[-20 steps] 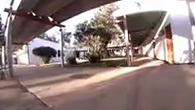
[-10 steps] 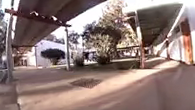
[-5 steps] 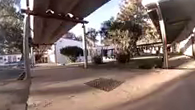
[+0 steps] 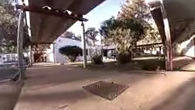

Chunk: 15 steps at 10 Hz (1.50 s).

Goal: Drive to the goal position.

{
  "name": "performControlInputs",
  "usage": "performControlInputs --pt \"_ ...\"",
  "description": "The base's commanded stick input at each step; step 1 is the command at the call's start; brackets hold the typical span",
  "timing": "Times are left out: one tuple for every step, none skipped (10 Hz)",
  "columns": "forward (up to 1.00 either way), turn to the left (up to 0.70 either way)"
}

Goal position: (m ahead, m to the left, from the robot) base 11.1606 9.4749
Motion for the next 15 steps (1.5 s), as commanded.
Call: performControlInputs --pt "0.7 0.0" --pt "0.7 0.0" --pt "0.7 0.0" --pt "0.7 0.0" --pt "0.7 0.0" --pt "0.7 0.0" --pt "0.7 0.0" --pt "0.7 0.0" --pt "0.7 0.0" --pt "0.7 0.0" --pt "0.7 0.0" --pt "0.7 0.0" --pt "0.7 0.0" --pt "0.7 0.21" --pt "0.7 0.3"
